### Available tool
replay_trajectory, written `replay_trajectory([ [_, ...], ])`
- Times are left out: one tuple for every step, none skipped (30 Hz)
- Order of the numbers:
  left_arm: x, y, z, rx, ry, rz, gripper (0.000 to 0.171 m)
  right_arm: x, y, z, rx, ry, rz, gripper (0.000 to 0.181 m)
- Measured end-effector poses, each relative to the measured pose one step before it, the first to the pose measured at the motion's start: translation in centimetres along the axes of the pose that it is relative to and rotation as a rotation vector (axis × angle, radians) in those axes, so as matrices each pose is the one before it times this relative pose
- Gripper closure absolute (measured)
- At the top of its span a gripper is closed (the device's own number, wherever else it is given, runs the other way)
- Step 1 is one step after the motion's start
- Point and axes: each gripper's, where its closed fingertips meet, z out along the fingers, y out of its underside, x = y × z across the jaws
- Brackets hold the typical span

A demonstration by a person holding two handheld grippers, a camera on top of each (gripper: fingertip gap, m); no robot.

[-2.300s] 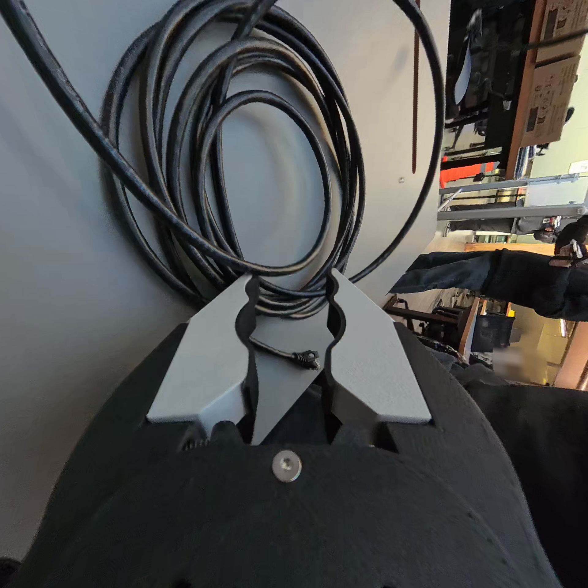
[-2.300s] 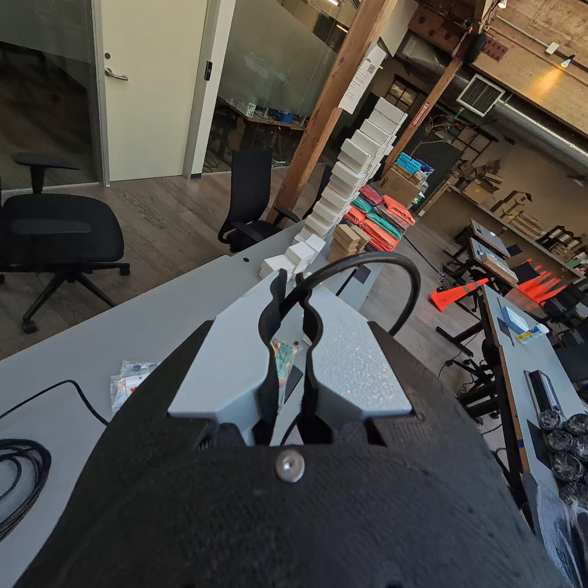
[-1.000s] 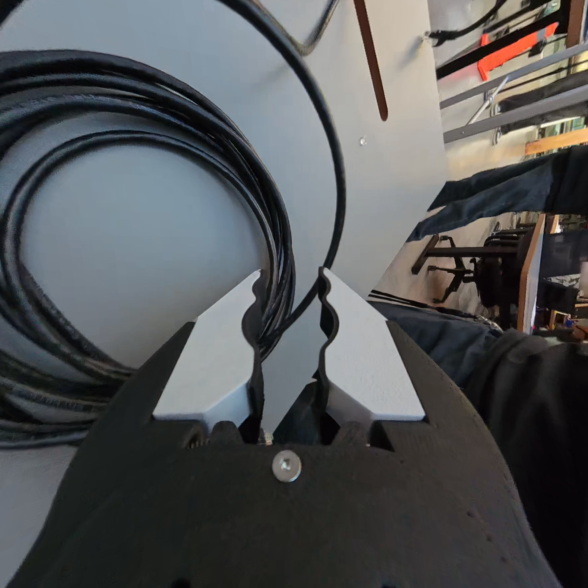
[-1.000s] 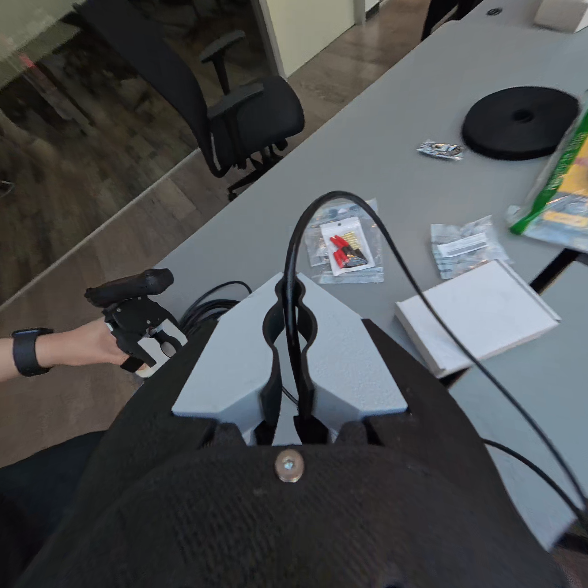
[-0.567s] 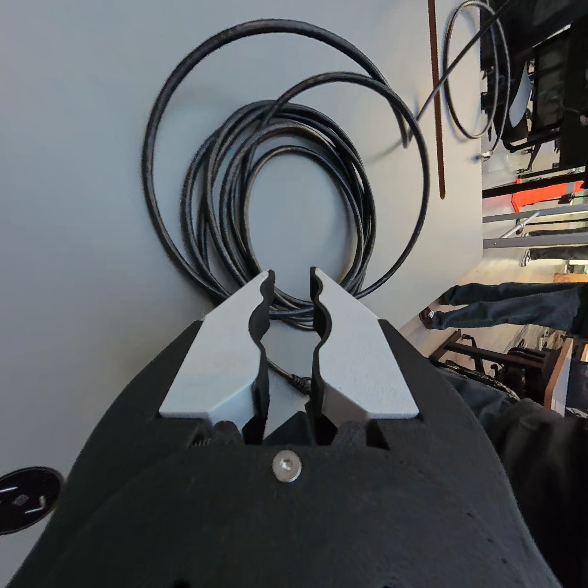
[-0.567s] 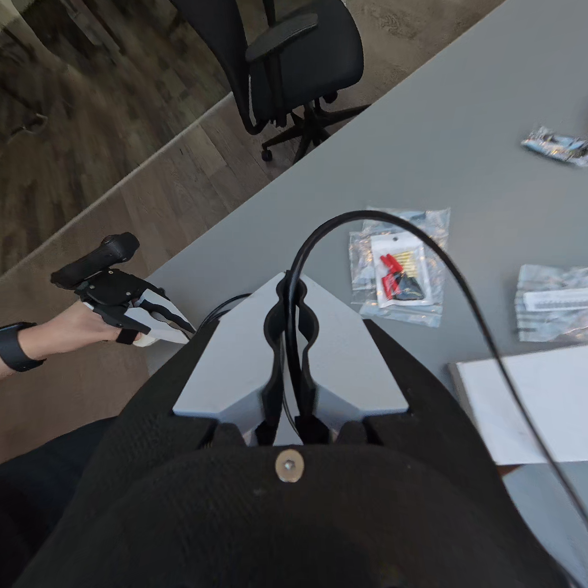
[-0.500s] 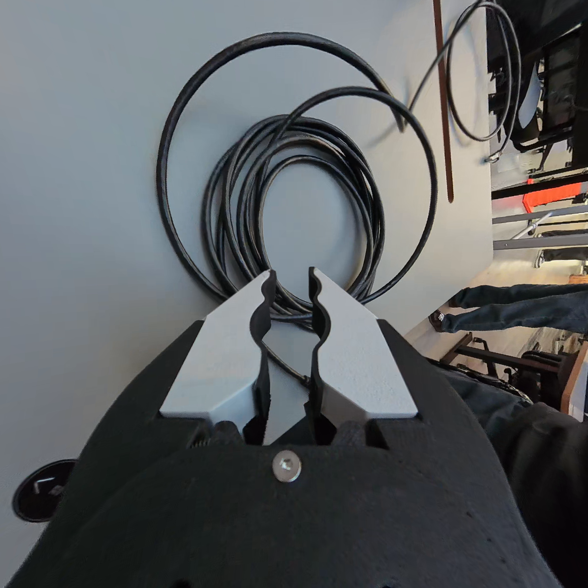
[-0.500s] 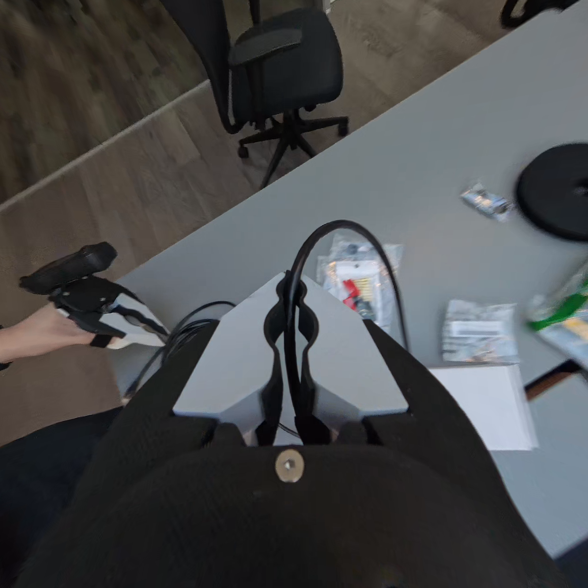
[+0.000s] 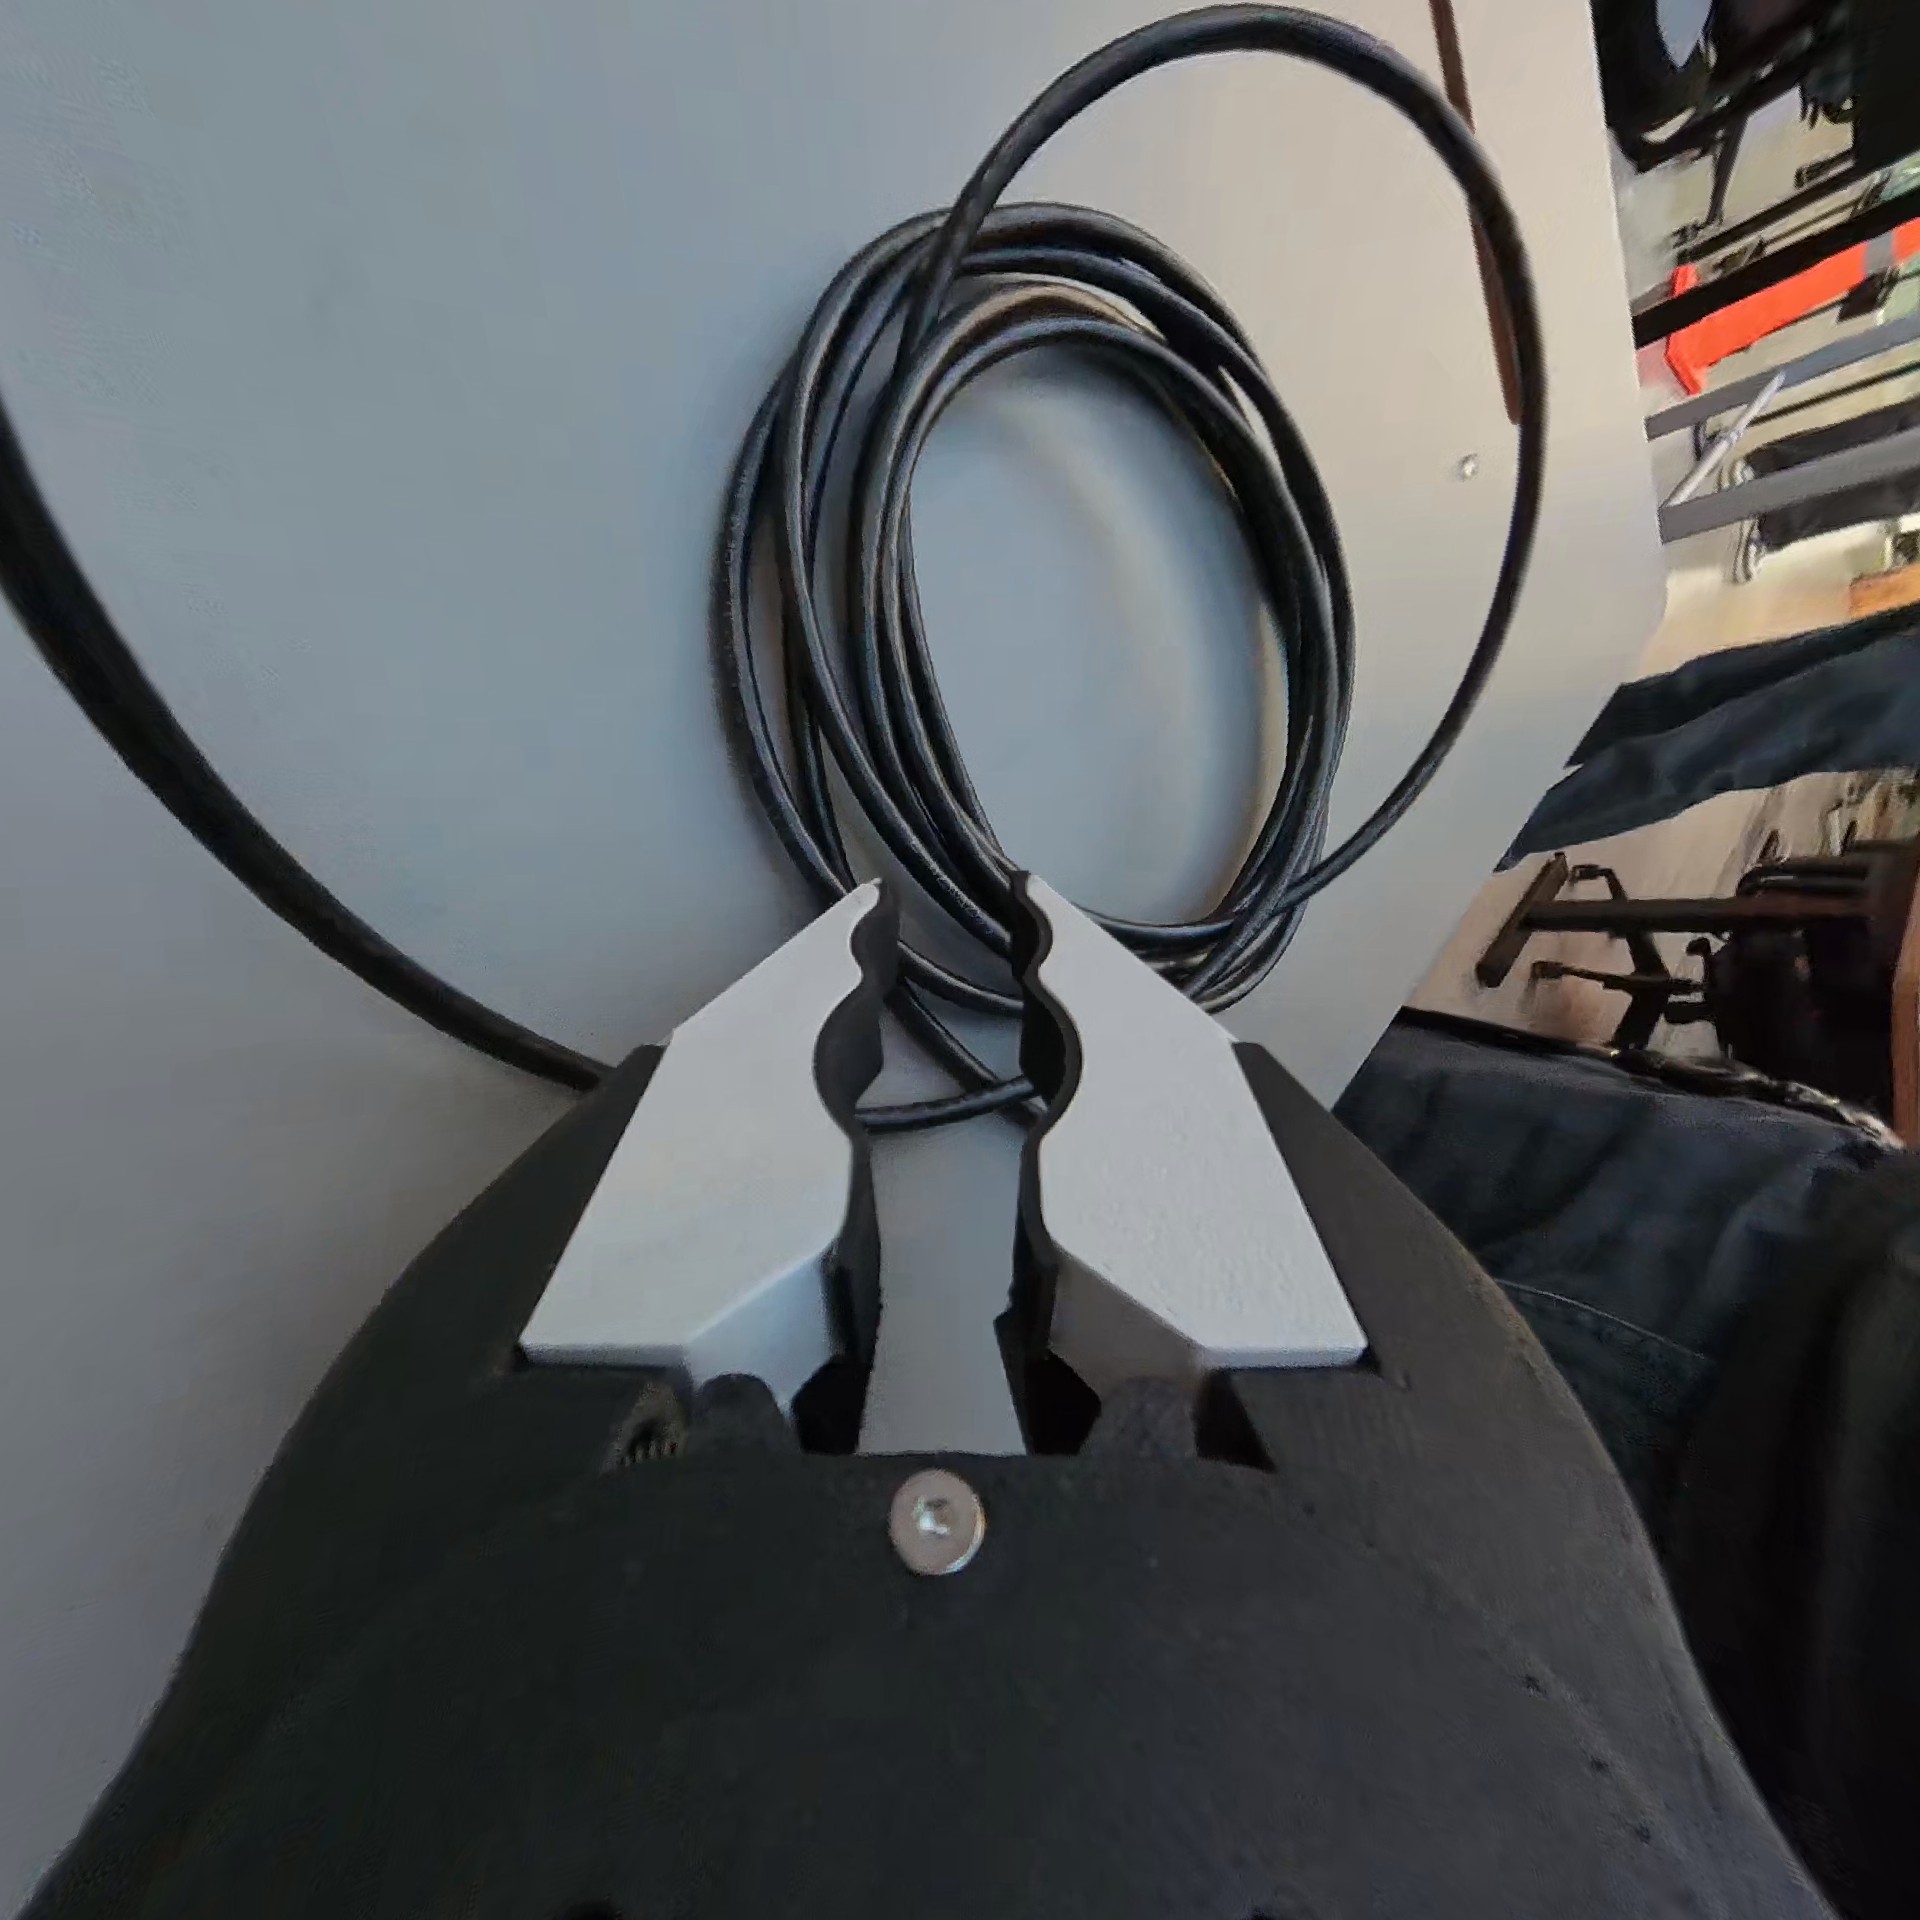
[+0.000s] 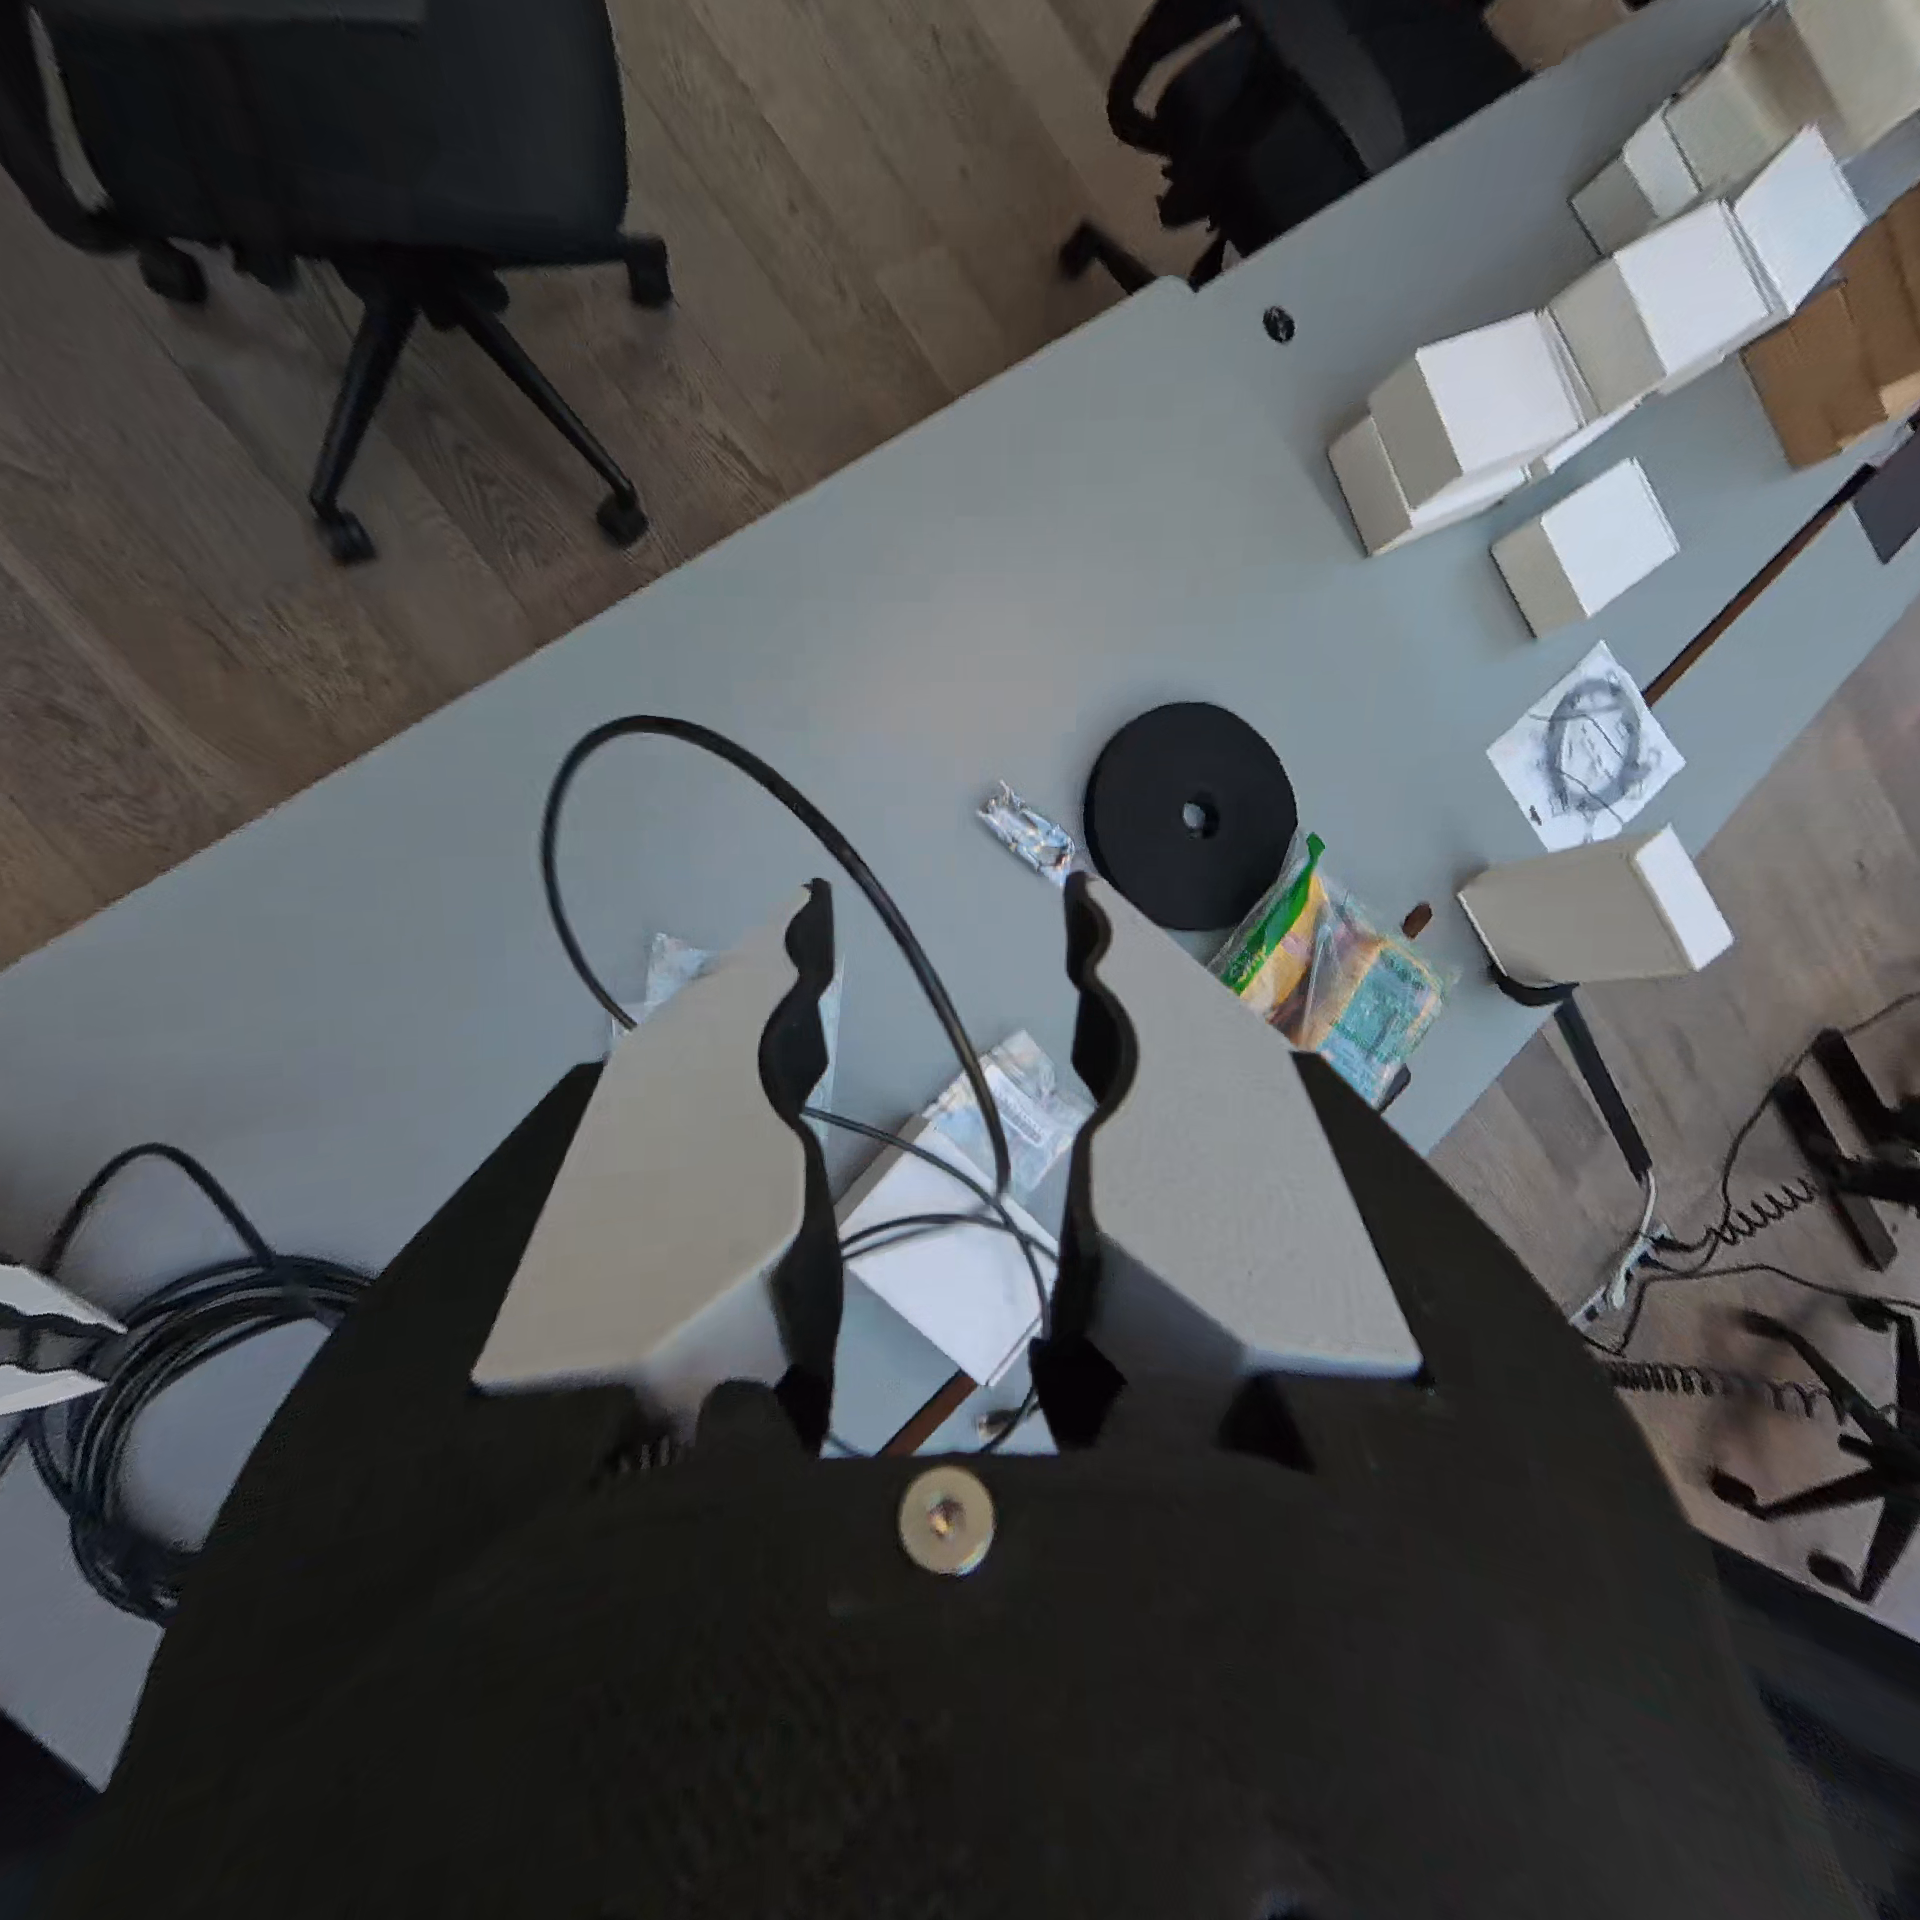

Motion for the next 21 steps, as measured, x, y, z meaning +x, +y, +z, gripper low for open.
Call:
replay_trajectory([
  [0.284,-0.293,-0.342,0.01669,0.0132,0.0168,0.155,-1.336,1.818,0.29,0.0064,0.0147,-0.0012,0.138],
  [0.417,-0.408,-0.628,0.02856,0.0263,-0.0026,0.156,-1.224,1.889,-0.345,0.0335,0.039,-0.0016,0.137],
  [0.24,-0.352,-0.867,0.02985,0.0189,-0.0036,0.156,-0.942,2.125,-1.082,0.0395,0.0655,-0.0093,0.132],
  [-0.096,-0.215,-1.02,0.02353,0.002,0.0081,0.155,-0.981,2.452,-1.793,0.0319,0.0701,-0.0039,0.127],
  [-0.594,-0.063,-1.054,0.01246,-0.0208,0.0184,0.154,-1.448,2.774,-2.286,0.0226,0.0527,0.0184,0.123],
  [-1.121,-0.014,-0.943,0.00311,-0.0384,0.0191,0.151,-2.668,2.88,-2.211,0.0407,-0.0105,0.0591,0.123],
  [-1.508,-0.056,-0.687,-0.00338,-0.0462,0.0085,0.144,-4.056,3.197,-1.598,0.0493,-0.0811,0.0982,0.129],
  [-1.792,-0.016,-0.322,-0.01627,-0.0491,-0.0085,0.14,-4.032,4.731,-0.35,-0.0251,-0.0746,0.1275,0.136],
  [-1.518,-0.102,0.086,-0.02295,-0.0218,-0.0196,0.135,-2.892,6.899,0.998,-0.1538,-0.0394,0.0967,0.133],
  [-1.269,-0.192,0.377,-0.02555,-0.0081,-0.0265,0.132,-1.823,7.151,2.163,-0.2012,-0.0191,0.0561,0.132],
  [-0.989,-0.3,0.549,-0.02546,-0.0016,-0.0235,0.128,-0.701,5.069,2.682,-0.139,0.0186,0.0443,0.132],
  [-0.598,-0.387,0.631,-0.02011,0.0045,-0.0097,0.128,-0.082,2.587,2.104,-0.037,0.037,0.0149,0.137],
  [-0.025,-0.579,0.543,-0.00948,0.0193,0.0049,0.135,0.611,0.873,1.136,0.0321,0.0725,-0.0098,0.147],
  [0.038,-0.711,0.475,0.00073,0.0056,0.0119,0.137,0.96,0.224,0.51,0.0329,0.0839,-0.0122,0.146],
  [0.138,-0.596,0.505,-0.00453,0.0004,0.0229,0.139,0.803,0.037,0.394,0.0146,0.0586,-0.0004,0.132],
  [0.165,-0.369,0.569,-0.01766,-0.0028,0.0305,0.146,0.493,0.293,0.575,-0.012,0.0258,0.027,0.108],
  [0.175,-0.261,0.549,-0.02349,-0.0032,0.0279,0.154,-0.132,0.796,0.85,-0.048,-0.0203,0.055,0.093],
  [0.079,-0.204,0.525,-0.02576,-0.0059,0.0248,0.166,-0.856,0.982,1.024,-0.0593,-0.0653,0.0711,0.087],
  [0.149,-0.35,0.451,-0.01477,0.0001,0.0207,0.169,-0.776,0.802,1.05,-0.0434,-0.0586,0.0564,0.086],
  [0.074,-0.508,0.331,-0.00648,-0.0058,0.0068,0.169,-0.113,0.72,0.931,-0.0336,-0.0067,0.0212,0.086],
  [0.129,-0.438,0.312,-0.01514,-0.0033,0.0101,0.169,0.105,0.535,0.752,-0.0173,0.0199,-0.012,0.087],
])
